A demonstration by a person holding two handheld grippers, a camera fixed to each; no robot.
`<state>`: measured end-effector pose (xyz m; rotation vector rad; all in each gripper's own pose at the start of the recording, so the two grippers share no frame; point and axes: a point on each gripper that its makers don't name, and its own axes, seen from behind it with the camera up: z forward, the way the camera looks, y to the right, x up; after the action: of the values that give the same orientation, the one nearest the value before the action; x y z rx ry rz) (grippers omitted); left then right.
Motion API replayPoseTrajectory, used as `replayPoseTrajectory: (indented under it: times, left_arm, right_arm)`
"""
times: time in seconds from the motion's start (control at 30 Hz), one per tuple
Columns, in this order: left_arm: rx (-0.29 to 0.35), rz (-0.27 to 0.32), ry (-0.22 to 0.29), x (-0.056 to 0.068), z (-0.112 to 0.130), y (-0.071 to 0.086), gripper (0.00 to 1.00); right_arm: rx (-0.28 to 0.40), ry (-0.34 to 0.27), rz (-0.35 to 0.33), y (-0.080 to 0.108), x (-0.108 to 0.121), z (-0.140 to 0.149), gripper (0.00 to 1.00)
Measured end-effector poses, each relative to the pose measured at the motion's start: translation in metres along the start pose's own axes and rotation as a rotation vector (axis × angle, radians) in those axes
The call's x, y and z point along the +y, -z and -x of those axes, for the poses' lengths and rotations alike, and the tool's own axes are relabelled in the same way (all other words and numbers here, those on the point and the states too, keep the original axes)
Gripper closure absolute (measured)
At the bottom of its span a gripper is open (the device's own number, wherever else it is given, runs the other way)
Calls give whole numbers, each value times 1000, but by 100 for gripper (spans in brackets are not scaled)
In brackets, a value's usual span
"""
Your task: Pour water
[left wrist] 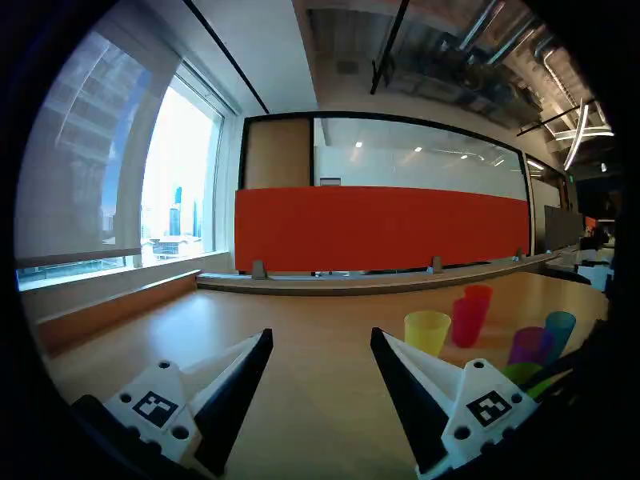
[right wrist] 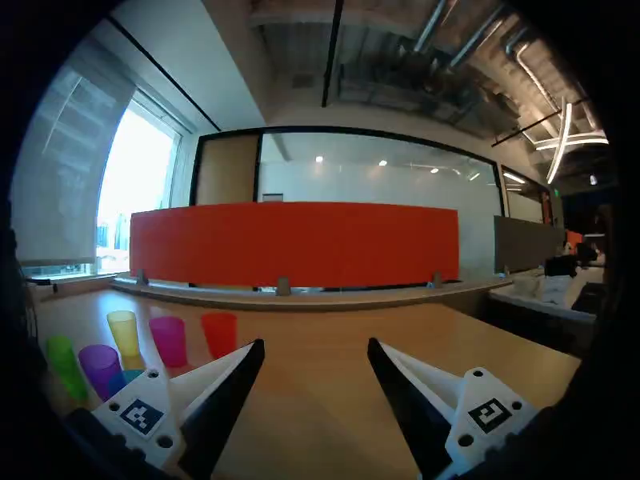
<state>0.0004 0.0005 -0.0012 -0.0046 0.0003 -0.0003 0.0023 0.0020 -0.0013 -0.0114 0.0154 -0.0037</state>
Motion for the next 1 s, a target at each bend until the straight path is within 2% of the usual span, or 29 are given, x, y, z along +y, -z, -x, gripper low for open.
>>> replayPoseTrajectory:
  times: [1.0]
  left_arm:
    - [0, 0, 0, 0, 0, 0, 10]
  right_arm:
    - [-15, -3, -10, -2, -2, 2, 0]
